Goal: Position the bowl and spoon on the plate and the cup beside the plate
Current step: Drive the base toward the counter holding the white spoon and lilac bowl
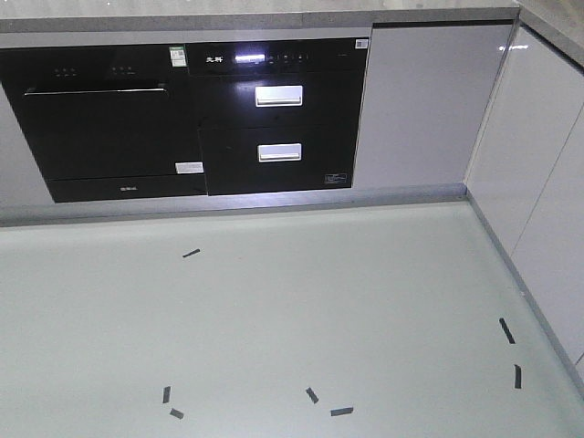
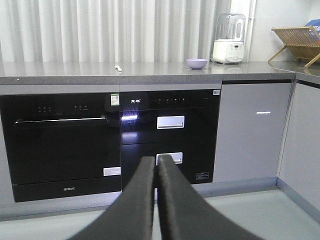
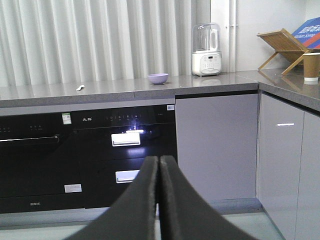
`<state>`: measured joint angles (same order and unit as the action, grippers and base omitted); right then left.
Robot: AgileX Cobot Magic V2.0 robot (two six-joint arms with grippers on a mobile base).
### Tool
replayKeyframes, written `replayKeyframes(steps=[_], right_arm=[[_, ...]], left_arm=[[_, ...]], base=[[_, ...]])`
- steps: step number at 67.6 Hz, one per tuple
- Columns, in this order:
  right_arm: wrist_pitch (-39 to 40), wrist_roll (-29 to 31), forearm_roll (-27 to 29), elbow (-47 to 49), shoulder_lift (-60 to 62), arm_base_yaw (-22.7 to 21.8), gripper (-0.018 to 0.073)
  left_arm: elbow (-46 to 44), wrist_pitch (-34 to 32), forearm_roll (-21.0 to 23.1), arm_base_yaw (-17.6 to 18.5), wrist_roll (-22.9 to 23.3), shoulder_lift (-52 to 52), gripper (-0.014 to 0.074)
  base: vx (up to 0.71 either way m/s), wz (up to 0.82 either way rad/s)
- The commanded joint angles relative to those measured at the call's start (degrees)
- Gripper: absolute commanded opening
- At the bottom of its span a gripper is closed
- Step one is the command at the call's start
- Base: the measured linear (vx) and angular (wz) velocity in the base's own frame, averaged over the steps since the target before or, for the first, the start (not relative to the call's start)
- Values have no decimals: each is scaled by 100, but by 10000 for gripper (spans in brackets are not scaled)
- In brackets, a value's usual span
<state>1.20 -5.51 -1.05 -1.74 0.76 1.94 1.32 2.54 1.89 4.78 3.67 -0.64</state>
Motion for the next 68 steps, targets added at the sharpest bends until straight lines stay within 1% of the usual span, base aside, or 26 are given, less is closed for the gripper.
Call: replayKeyframes(steps=[1,42,68], right_arm=[[413,31,-36,-37,24,-37,-10],[413,31,-36,-37,24,-37,-10],[413,31,-36,-37,24,-37,-10]], left_arm=[[-101,-439,6,-22,32,-81,-6],[-101,-439,6,-22,32,-81,-6],[-101,-439,6,-22,32,-81,-6]], base=[[13,-5],[12,9],[16,1]])
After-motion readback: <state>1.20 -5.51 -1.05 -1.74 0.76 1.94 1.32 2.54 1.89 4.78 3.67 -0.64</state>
